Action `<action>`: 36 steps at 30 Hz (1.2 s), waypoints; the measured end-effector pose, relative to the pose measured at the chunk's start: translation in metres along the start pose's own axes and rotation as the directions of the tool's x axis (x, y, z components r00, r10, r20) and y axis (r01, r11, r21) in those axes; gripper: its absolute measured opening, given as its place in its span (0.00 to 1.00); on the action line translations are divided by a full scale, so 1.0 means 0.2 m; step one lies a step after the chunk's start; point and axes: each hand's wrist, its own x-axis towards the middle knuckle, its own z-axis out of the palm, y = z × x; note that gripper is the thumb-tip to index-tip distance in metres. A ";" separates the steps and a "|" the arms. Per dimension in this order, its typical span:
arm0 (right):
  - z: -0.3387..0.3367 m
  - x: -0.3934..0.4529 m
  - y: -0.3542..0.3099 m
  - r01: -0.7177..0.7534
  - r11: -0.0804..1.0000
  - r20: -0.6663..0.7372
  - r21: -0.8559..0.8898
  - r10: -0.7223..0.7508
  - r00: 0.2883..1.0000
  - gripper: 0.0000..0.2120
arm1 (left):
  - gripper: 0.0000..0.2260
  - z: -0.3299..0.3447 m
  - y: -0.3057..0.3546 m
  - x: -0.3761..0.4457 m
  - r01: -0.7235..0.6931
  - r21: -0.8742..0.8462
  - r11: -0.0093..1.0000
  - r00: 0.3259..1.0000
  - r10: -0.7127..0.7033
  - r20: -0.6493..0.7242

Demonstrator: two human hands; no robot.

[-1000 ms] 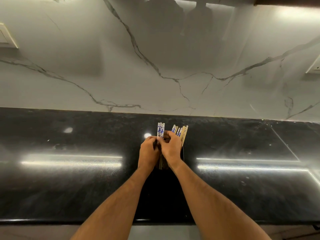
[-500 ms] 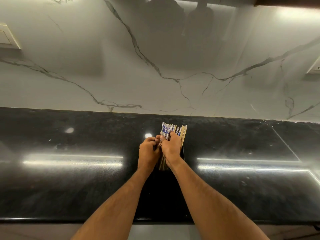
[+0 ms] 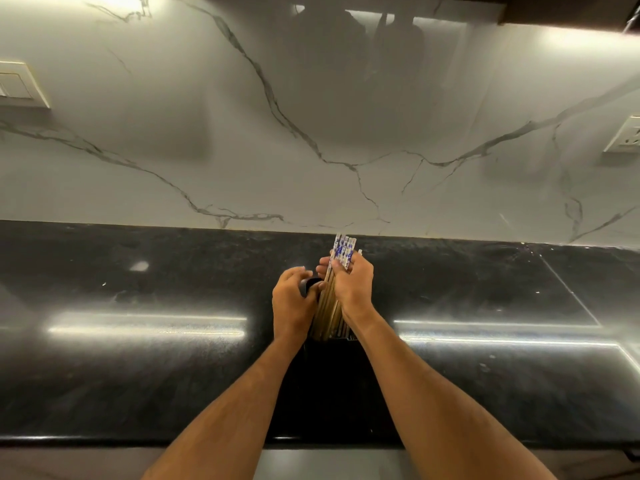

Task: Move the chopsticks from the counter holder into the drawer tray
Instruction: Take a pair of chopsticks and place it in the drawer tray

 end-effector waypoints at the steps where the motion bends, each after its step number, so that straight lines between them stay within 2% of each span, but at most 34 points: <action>1: -0.01 0.00 -0.03 0.021 0.999 -0.003 0.034 -0.021 1.000 0.09 | 0.13 -0.01 0.03 0.01 -0.018 -0.033 0.999 1.000 0.018 -0.023; 3: -0.03 0.00 -0.11 0.055 0.993 -0.005 0.108 -0.055 0.998 0.09 | 0.12 -0.04 0.10 0.03 -0.055 -0.142 0.988 0.998 0.054 -0.013; 5: -0.06 0.00 -0.20 0.079 0.984 0.006 0.159 -0.081 0.997 0.08 | 0.10 -0.06 0.19 0.04 -0.039 -0.285 0.958 0.990 0.077 0.121; 8: -0.11 -0.03 -0.32 0.087 0.980 0.056 0.178 -0.099 0.994 0.08 | 0.05 -0.09 0.30 0.05 0.112 -0.378 0.919 0.906 0.062 0.418; 11: -0.16 -0.09 -0.41 0.091 0.983 0.135 0.160 -0.113 0.984 0.09 | 0.08 -0.15 0.37 0.01 0.272 -0.415 0.868 0.820 0.017 0.572; 14: -0.24 -0.16 -0.46 0.161 0.978 0.225 0.132 -0.188 0.956 0.14 | 0.10 -0.20 0.42 -0.07 0.321 -0.470 0.822 0.786 0.046 0.617; 17: -0.32 -0.21 -0.50 0.245 0.957 0.341 0.156 -0.285 0.896 0.30 | 0.11 -0.24 0.46 -0.14 0.365 -0.487 0.793 0.766 0.041 0.642; 19: -0.36 -0.23 -0.52 0.304 0.943 0.392 0.135 -0.333 0.858 0.37 | 0.12 -0.27 0.49 -0.17 0.387 -0.477 0.789 0.749 0.033 0.662; 25: -0.44 -0.30 -0.61 0.391 0.915 0.439 0.104 -0.395 0.807 0.34 | 0.12 -0.35 0.56 -0.24 0.415 -0.455 0.788 0.708 0.034 0.706; 28: -0.48 -0.31 -0.64 0.414 0.905 0.434 0.098 -0.413 0.801 0.35 | 0.11 -0.37 0.58 -0.28 0.423 -0.442 0.791 0.691 0.033 0.722; 32: -0.52 -0.33 -0.66 0.429 0.900 0.433 0.077 -0.418 0.799 0.27 | 0.12 -0.38 0.62 -0.31 0.426 -0.439 0.791 0.676 0.045 0.736; 36: -0.55 -0.35 -0.66 0.411 0.908 0.416 0.080 -0.405 0.814 0.26 | 0.12 -0.39 0.65 -0.34 0.419 -0.435 0.797 0.670 0.051 0.740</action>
